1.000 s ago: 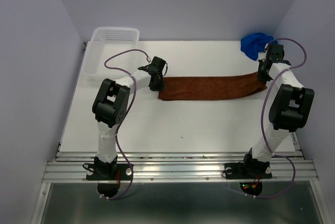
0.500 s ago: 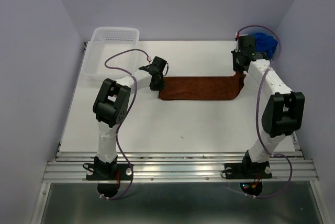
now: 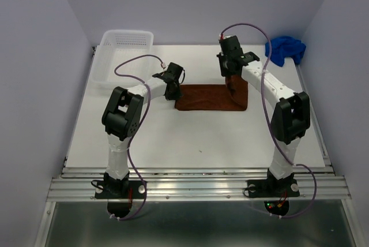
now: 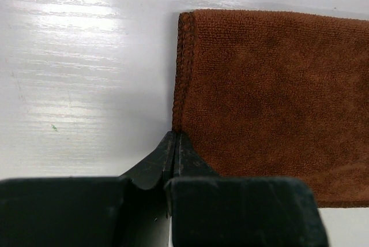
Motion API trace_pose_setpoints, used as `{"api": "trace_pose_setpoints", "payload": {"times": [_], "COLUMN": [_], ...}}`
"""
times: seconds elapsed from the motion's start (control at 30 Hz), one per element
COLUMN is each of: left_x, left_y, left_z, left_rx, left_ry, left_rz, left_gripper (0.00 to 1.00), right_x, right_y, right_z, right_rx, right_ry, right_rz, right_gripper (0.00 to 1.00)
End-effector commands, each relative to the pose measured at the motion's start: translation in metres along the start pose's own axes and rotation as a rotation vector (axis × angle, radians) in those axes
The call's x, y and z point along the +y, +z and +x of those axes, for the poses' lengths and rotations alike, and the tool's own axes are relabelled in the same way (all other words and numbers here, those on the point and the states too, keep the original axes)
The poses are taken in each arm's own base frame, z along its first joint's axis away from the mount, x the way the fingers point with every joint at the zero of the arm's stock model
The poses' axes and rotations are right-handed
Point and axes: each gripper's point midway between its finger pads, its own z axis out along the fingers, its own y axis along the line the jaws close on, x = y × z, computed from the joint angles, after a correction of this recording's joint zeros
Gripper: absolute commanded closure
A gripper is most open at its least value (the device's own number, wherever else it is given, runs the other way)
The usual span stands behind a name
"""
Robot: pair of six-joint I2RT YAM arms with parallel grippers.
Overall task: Roll the towels
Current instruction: Fold the towel
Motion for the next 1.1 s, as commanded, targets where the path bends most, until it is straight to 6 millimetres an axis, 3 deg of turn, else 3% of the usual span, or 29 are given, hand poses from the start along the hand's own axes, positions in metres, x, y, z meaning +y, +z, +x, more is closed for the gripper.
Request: {"api": "trace_pose_setpoints", "payload": {"times": [0.0,0.27,0.57,1.07], "left_x": [0.02,0.019,0.021,0.021], "left_y": [0.002,0.002,0.003,0.003], "left_z": [0.018,0.019,0.017,0.015], "left_rx": [0.051,0.058,0.057,0.059], "left_ry": [-0.004,-0.012,-0.025,-0.04], "left_rz": [-0.058,-0.051,-0.053,-0.044], "left_gripper": [0.98,0.99,0.99,1.0], "right_x": [0.031,0.083,0.104,0.139], "right_y": [-0.007,-0.009,-0.026,-0.027], "right_z": [-0.018,-0.024,-0.027,-0.012], "right_rx": [-0.032,-0.05,-0.036,0.023], "right_ry": [0.067,0.032,0.023,-0.017], "right_rz": [-0.039,-0.139,-0.207,-0.271], "right_gripper": [0.99,0.99,0.99,0.99]}}
